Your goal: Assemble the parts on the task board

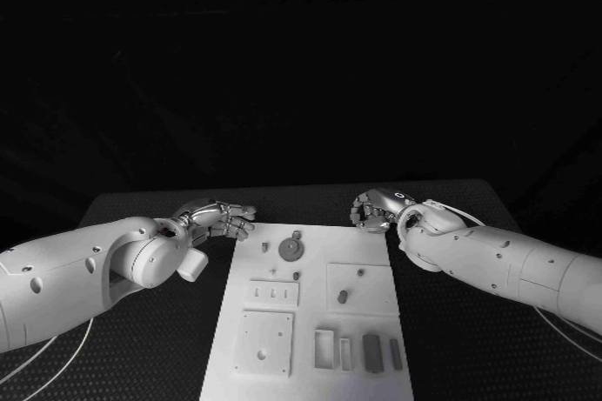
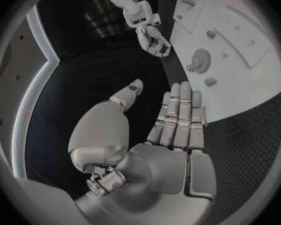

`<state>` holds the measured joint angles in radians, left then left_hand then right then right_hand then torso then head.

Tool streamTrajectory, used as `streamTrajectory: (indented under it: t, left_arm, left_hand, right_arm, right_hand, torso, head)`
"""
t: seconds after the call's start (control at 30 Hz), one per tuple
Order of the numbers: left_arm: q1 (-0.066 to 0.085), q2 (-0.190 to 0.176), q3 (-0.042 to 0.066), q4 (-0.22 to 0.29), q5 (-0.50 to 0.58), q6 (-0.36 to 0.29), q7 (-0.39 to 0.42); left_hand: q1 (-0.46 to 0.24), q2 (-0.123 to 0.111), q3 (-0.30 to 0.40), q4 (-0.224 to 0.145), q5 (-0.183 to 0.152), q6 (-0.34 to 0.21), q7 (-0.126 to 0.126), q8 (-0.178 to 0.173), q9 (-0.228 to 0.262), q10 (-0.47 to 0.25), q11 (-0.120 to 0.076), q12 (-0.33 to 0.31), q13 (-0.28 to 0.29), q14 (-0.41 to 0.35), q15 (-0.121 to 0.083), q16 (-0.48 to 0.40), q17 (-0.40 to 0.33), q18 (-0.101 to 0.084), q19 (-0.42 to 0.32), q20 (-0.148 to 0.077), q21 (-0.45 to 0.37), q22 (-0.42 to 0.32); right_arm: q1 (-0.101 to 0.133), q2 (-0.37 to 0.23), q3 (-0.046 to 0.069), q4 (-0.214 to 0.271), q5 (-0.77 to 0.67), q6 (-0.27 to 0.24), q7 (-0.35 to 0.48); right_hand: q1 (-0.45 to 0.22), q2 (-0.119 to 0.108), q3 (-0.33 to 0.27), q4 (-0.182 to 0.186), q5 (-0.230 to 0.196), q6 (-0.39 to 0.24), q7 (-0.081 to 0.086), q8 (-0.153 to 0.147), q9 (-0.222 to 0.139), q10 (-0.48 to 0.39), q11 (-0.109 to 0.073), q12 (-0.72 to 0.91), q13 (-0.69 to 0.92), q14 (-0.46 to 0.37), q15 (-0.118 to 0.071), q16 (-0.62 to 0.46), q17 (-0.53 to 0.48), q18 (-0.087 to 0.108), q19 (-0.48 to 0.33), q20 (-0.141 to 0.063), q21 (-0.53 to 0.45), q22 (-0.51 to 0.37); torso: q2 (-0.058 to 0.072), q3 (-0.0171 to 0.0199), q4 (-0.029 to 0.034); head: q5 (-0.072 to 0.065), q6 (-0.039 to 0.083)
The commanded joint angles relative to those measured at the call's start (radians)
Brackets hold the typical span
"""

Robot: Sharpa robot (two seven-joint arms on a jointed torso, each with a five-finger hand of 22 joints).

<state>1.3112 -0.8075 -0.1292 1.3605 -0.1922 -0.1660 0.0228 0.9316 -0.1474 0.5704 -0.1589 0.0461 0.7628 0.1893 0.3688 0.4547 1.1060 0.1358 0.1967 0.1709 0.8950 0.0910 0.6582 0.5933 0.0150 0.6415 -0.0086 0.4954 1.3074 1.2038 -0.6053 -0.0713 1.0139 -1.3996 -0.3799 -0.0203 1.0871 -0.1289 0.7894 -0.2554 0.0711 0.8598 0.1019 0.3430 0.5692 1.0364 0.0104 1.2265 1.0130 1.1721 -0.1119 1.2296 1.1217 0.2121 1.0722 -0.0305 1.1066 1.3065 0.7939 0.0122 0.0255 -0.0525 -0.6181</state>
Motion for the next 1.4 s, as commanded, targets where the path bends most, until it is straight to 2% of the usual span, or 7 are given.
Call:
streamTrajectory:
  t: [0.03,0.37,0.87,0.97,1.1,1.17,1.4]
  left_arm:
    - [0.001,-0.001,0.001,0.004,-0.005,0.010,0.006]
    - [0.001,0.002,0.001,0.009,-0.005,0.015,0.003]
    - [0.001,0.011,-0.002,0.010,0.026,0.050,0.008]
    - [0.000,0.012,-0.004,0.010,0.027,0.079,0.027]
    - [-0.001,0.017,-0.008,0.013,0.035,0.101,0.027]
    - [-0.001,0.017,-0.025,0.020,0.059,0.113,0.018]
    - [-0.007,0.031,-0.041,0.023,0.113,0.139,-0.002]
  left_hand:
    - [-0.008,0.004,-0.005,-0.001,0.003,0.000,0.005,0.002,-0.001,-0.005,-0.004,0.003,0.001,0.002,-0.004,0.006,-0.002,-0.004,0.004,-0.003,-0.006,0.013]
    - [-0.009,0.002,-0.005,0.000,0.003,-0.001,0.005,0.002,-0.001,-0.005,-0.004,0.003,0.001,0.002,-0.004,0.006,-0.002,-0.004,0.004,-0.003,-0.006,0.013]
    - [-0.021,-0.009,-0.006,0.011,0.003,-0.005,0.007,0.000,-0.004,-0.006,-0.004,0.004,0.001,0.000,-0.003,0.005,-0.004,-0.005,0.003,-0.003,-0.009,0.013]
    - [-0.029,-0.023,-0.002,0.024,0.003,-0.006,0.005,0.001,-0.005,-0.005,-0.007,0.006,0.001,-0.001,-0.002,0.004,-0.005,-0.005,0.003,-0.002,-0.011,0.013]
    - [-0.058,-0.063,0.005,0.062,0.003,-0.017,-0.029,-0.002,-0.008,-0.004,-0.024,0.007,0.001,-0.007,0.000,0.001,-0.009,-0.007,-0.002,0.000,-0.015,0.013]
    - [-0.072,-0.091,0.019,0.092,0.003,-0.022,-0.022,-0.002,-0.010,-0.008,-0.022,0.006,0.000,-0.009,0.001,0.000,-0.010,-0.005,-0.002,0.000,-0.017,0.014]
    - [-0.103,-0.132,0.038,0.160,0.003,-0.021,0.008,0.005,-0.009,-0.006,-0.013,0.010,0.002,-0.018,0.006,-0.002,-0.012,-0.005,-0.008,0.005,-0.019,0.018]
  right_arm:
    - [0.002,-0.013,0.002,0.044,0.065,0.045,0.015]
    - [0.003,-0.047,0.005,0.156,0.193,0.073,0.070]
    - [0.000,-0.070,0.006,0.239,0.491,0.129,0.175]
    - [-0.003,-0.073,0.007,0.260,0.562,0.143,0.177]
    - [-0.007,-0.080,0.010,0.289,0.619,0.159,0.181]
    - [-0.010,-0.085,0.014,0.305,0.653,0.165,0.184]
    - [-0.017,-0.091,0.026,0.341,0.729,0.182,0.188]
  right_hand:
    - [-0.010,-0.002,0.004,0.002,0.007,0.201,-0.013,0.003,-0.001,-0.073,-0.027,0.003,-0.001,0.000,-0.006,0.004,0.001,0.050,0.004,-0.003,0.002,0.000]
    - [-0.014,0.002,0.001,-0.001,0.012,0.198,-0.012,0.003,-0.001,-0.074,-0.027,0.001,-0.001,-0.001,-0.007,0.003,0.001,0.050,0.004,-0.004,0.001,-0.001]
    - [-0.023,0.020,-0.015,-0.011,0.011,0.190,-0.010,0.001,-0.001,-0.080,-0.025,-0.003,0.000,-0.009,-0.004,0.000,0.002,0.050,-0.002,-0.004,-0.002,-0.001]
    - [-0.022,0.023,-0.018,-0.014,0.013,0.188,-0.009,0.001,-0.001,-0.082,-0.024,-0.003,0.001,-0.010,-0.004,-0.001,0.002,0.050,-0.004,-0.004,-0.003,-0.001]
    - [-0.025,0.029,-0.026,-0.018,0.017,0.186,-0.009,0.001,-0.001,-0.084,-0.023,-0.003,0.002,-0.011,-0.003,0.000,0.003,0.050,-0.007,-0.003,-0.003,0.000]
    - [-0.026,0.033,-0.031,-0.020,0.022,0.185,-0.008,0.002,0.000,-0.086,-0.023,-0.003,0.003,-0.012,-0.003,0.000,0.004,0.050,-0.008,-0.002,-0.003,0.001]
    - [-0.031,0.042,-0.047,-0.027,0.041,0.182,-0.008,0.003,0.001,-0.088,-0.022,-0.001,0.006,-0.014,-0.003,0.000,0.006,0.050,-0.010,-0.001,-0.002,0.002]
  torso:
    - [0.000,-0.0010,-0.0006]
    - [0.000,-0.0010,0.0001]
    - [-0.002,-0.0008,0.0017]
    - [-0.003,-0.0014,0.0013]
    - [-0.004,-0.0001,-0.0003]
    - [-0.005,0.0005,-0.0010]
    - [-0.013,0.0005,-0.0027]
  head:
    - [-0.001,0.000]
    - [-0.002,0.000]
    - [0.009,0.002]
    - [0.009,0.006]
    - [0.013,0.007]
    - [0.016,0.009]
    - [0.028,0.012]
